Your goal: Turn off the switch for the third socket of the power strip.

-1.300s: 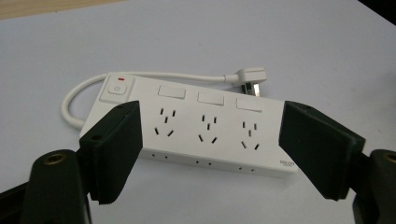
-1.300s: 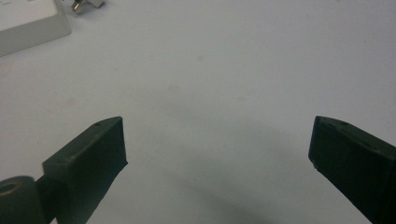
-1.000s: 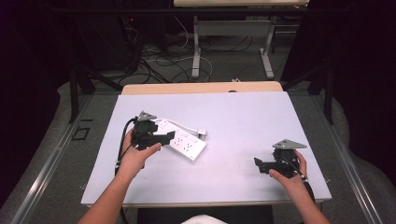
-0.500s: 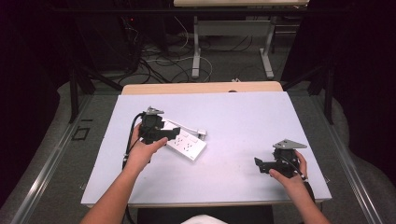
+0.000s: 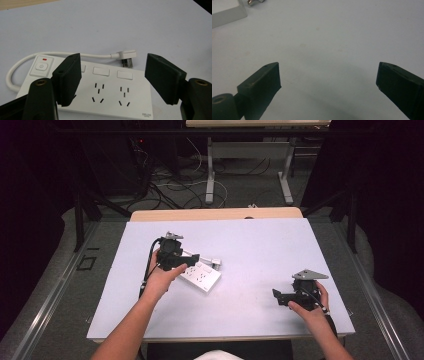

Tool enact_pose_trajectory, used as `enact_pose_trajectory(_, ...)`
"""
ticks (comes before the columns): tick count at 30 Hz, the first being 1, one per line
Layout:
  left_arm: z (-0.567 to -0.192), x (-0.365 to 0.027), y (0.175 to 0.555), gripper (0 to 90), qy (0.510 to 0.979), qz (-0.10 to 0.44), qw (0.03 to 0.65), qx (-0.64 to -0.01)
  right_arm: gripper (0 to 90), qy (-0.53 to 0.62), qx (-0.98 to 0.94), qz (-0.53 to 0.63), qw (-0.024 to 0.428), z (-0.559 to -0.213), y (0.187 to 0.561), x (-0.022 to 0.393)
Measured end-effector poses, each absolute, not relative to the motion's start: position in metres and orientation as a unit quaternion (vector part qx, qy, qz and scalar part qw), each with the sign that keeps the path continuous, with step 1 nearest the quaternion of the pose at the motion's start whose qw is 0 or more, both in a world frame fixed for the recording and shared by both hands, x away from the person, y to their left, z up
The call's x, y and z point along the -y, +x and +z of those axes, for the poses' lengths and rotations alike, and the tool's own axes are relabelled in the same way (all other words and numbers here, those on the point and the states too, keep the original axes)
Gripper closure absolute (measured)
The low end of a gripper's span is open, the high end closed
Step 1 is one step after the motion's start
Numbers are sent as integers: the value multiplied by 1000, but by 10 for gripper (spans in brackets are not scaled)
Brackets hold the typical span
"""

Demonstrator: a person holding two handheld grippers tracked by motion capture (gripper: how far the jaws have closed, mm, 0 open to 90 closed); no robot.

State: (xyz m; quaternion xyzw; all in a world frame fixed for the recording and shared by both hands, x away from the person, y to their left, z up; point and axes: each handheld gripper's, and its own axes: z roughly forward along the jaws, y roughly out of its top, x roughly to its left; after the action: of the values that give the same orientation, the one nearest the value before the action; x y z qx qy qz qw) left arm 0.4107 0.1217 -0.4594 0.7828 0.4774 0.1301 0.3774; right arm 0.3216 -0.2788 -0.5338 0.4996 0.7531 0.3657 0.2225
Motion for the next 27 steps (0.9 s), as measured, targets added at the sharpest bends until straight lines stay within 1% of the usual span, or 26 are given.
enact_pose_trajectory(5,-461,-118,415,300,784,126,373,-480,50,501,-754,364,221,-534,322,279)
enact_pose_trajectory(9,-463,-115,417,317,784,115,372,-483,50,501,-753,366,220,-535,322,279)
enact_pose_trajectory(16,-467,-108,420,345,792,114,359,-480,50,501,-754,364,219,-535,322,279)
enact_pose_trajectory(27,-474,-99,426,380,791,99,353,-490,50,501,-755,362,219,-536,323,280)
